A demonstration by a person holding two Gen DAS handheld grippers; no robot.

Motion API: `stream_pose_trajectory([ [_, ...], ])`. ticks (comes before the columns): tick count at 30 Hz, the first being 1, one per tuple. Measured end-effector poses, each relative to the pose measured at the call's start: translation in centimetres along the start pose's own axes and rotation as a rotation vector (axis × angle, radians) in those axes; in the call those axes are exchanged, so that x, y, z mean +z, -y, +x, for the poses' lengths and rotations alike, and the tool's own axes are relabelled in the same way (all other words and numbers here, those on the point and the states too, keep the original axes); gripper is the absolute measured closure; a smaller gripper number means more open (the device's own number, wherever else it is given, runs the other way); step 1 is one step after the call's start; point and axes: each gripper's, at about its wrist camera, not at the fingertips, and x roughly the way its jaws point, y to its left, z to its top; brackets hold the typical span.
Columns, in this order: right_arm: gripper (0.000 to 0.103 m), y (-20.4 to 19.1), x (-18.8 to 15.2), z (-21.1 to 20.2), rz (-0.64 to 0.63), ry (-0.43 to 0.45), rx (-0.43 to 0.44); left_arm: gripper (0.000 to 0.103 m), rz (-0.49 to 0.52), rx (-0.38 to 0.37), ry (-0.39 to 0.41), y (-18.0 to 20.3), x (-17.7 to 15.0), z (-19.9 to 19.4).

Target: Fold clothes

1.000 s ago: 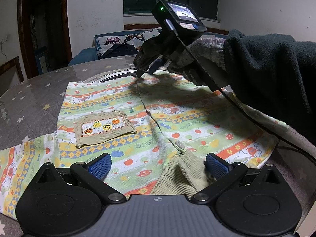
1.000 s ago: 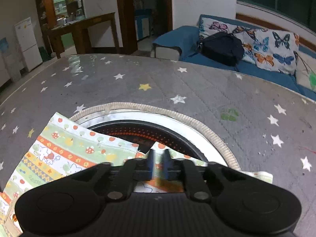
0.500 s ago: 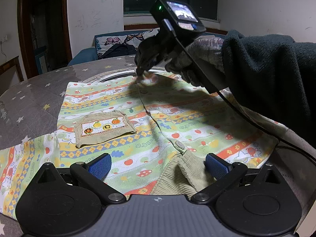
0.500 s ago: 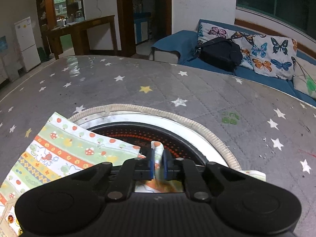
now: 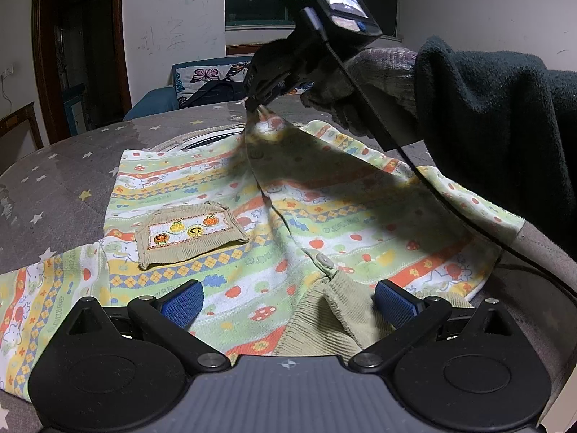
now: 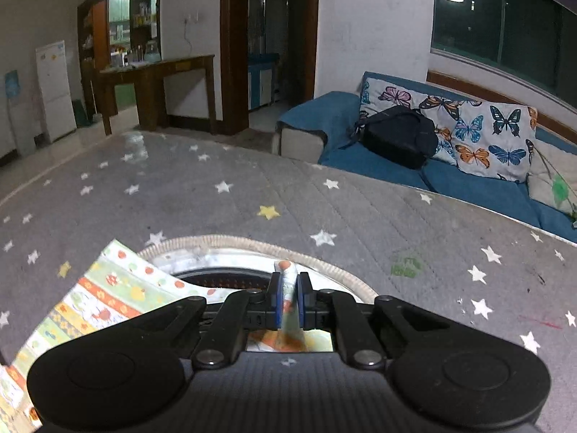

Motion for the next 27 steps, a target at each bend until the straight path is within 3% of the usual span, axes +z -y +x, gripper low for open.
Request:
stream_pose_trajectory([
  [6, 0.096, 0.3, 0.1, -0.5, 0.058, 0.052, 0.079, 0.0, 0.0, 0.0, 0.0, 0.0, 0.0, 0.0],
  [10, 0.095, 0.3, -0.3, 1.6, 0.066, 0.007, 0.104, 0.0, 0.0, 0.0, 0.0, 0.0, 0.0, 0.0],
  [14, 0.083, 1.0, -1.0, 3.8, 0.106, -0.075, 0.135, 0.0, 0.0, 0.001, 0.0, 0.0, 0.0, 0.0],
  [17, 0.068, 2.3, -0.7, 2.1, 0.137, -0.053, 0.164, 0.0, -0.001, 0.001, 0.0, 0.0, 0.1, 0.0],
  [19, 0.066, 3.7, -0.3, 0.2, 0.158, -0.022, 0.175, 0.0, -0.001, 0.0, 0.001, -0.1, 0.1, 0.1],
  [22, 0.061, 6.7, -0.3, -2.3, 0.211, 0.006, 0.176, 0.0, -0.002, 0.0, 0.001, -0.1, 0.1, 0.1],
  [27, 0.065, 10.9, -1.7, -3.5, 0.242, -0.045, 0.022, 0.0, -0.001, 0.001, 0.001, -0.1, 0.1, 0.1],
])
